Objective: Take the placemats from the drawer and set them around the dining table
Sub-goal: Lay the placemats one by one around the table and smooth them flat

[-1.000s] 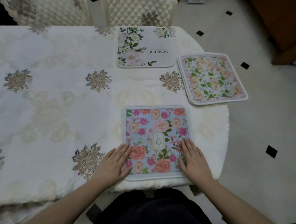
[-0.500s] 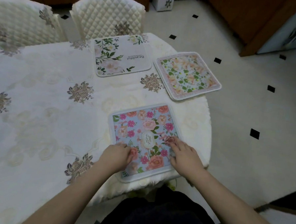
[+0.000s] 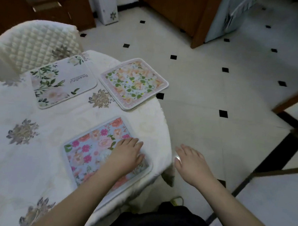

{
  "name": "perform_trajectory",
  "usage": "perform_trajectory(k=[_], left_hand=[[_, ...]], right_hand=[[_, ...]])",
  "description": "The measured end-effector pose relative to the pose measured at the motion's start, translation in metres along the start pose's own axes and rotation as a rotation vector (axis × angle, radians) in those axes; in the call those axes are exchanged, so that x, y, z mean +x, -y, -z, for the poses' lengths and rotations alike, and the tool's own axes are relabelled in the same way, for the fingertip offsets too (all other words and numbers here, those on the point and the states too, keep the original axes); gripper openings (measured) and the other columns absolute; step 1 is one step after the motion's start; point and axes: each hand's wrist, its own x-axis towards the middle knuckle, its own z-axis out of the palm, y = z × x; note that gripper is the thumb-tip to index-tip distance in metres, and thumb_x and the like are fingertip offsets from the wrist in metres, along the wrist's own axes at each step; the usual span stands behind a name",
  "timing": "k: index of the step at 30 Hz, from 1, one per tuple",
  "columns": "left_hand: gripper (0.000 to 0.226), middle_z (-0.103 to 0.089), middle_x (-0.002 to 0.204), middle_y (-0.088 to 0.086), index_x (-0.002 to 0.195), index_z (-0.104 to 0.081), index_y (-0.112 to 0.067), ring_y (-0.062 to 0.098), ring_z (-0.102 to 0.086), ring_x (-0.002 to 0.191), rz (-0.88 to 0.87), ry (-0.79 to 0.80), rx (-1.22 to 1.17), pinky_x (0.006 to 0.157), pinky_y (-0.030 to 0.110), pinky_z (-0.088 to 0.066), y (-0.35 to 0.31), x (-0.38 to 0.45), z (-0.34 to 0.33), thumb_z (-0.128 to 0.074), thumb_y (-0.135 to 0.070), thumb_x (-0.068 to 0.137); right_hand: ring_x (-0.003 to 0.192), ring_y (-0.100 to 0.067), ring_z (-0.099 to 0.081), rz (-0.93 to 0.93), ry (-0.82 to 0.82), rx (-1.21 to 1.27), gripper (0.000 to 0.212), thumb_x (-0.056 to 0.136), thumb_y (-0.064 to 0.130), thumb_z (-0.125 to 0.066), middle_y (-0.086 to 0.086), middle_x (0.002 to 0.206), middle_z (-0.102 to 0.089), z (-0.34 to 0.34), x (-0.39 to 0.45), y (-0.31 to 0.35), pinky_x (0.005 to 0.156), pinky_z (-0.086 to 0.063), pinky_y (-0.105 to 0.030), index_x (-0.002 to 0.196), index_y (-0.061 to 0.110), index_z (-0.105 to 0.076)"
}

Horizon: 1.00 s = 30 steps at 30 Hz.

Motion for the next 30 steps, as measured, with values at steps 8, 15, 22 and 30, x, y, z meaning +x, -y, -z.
perform_trajectory(k=[8, 15, 22, 30], left_hand=[[0.053, -0.072, 0.115, 0.004, 0.109, -0.073, -0.017, 0.025, -0.068, 0.108, -0.099, -0.018, 0.097, 0.087, 0.05, -0.054, -0.107, 0.084, 0.022, -0.038, -0.046, 0.084], [0.057, -0.07, 0.12, 0.006, 0.115, -0.071, -0.016, 0.028, -0.066, 0.111, -0.17, -0.054, 0.128, 0.091, 0.05, -0.052, -0.191, 0.145, 0.045, -0.034, -0.049, 0.087], [0.055, -0.067, 0.126, 0.003, 0.122, -0.068, -0.021, 0.023, -0.062, 0.12, -0.21, -0.077, 0.13, 0.099, 0.048, -0.047, -0.218, 0.197, 0.052, -0.028, -0.05, 0.096], [0.06, -0.068, 0.124, 0.009, 0.12, -0.069, -0.016, 0.028, -0.063, 0.117, -0.227, -0.123, 0.11, 0.097, 0.05, -0.048, -0.234, 0.292, 0.049, -0.033, -0.054, 0.089]], right_hand=[[0.11, -0.03, -0.066, -0.19, -0.053, 0.06, 0.054, 0.082, 0.039, -0.038, -0.011, 0.123, -0.067, 0.01, -0.003, -0.108, 0.092, -0.052, -0.048, 0.118, 0.014, -0.07], [0.112, -0.03, -0.065, -0.296, -0.08, 0.128, 0.056, 0.081, 0.041, -0.038, -0.011, 0.124, -0.067, 0.019, 0.004, -0.193, 0.091, -0.052, -0.048, 0.117, 0.016, -0.071], [0.136, -0.029, -0.045, -0.343, -0.187, 0.164, 0.065, 0.09, 0.045, -0.02, -0.009, 0.147, -0.048, 0.035, 0.014, -0.242, 0.11, -0.035, -0.048, 0.141, 0.02, -0.051], [0.122, -0.03, -0.058, -0.364, -0.171, 0.126, 0.059, 0.088, 0.042, -0.034, -0.01, 0.136, -0.059, 0.047, 0.066, -0.292, 0.099, -0.047, -0.048, 0.135, 0.016, -0.058]])
